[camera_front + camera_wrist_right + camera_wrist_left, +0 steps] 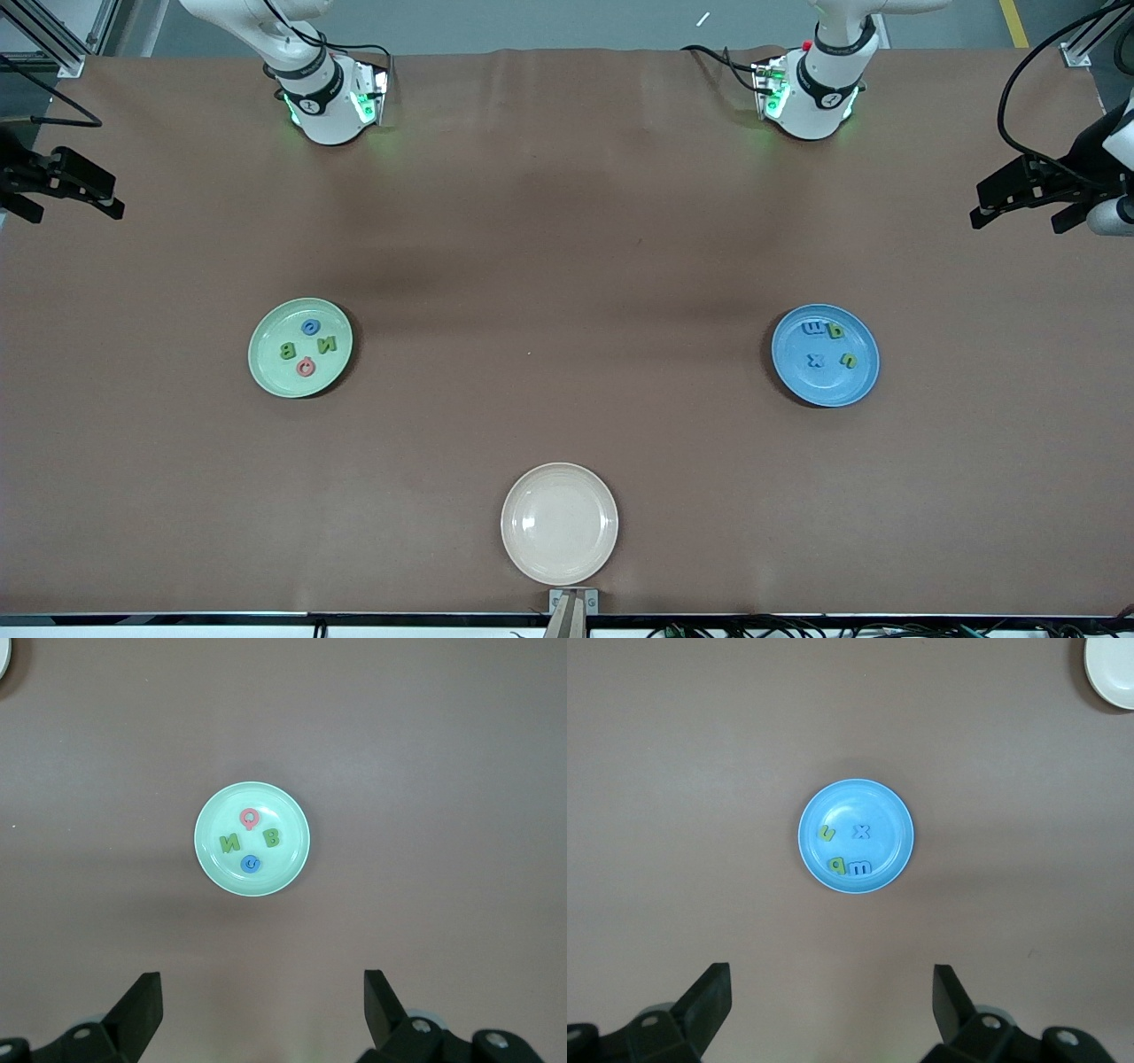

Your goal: Sort upper and lower case letters into plates

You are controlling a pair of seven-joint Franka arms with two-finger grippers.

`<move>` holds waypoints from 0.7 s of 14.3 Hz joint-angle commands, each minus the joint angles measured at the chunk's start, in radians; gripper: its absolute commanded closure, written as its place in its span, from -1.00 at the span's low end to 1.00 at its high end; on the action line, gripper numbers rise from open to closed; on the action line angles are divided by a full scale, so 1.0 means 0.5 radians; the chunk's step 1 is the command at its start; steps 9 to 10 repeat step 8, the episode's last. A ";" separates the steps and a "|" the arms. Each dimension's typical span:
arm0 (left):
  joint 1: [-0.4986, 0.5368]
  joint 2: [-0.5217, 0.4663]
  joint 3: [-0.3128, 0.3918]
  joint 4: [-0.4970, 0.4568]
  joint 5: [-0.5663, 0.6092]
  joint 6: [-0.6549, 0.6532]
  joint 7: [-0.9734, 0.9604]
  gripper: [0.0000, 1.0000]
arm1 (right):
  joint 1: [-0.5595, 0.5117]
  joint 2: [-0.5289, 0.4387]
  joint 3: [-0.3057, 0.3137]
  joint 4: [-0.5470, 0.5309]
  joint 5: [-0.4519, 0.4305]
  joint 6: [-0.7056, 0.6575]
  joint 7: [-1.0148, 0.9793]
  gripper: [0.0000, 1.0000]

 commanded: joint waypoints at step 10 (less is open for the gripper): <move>0.013 -0.016 -0.008 0.013 0.037 -0.025 0.026 -1.00 | -0.006 -0.055 -0.001 -0.060 -0.031 0.000 0.015 -1.00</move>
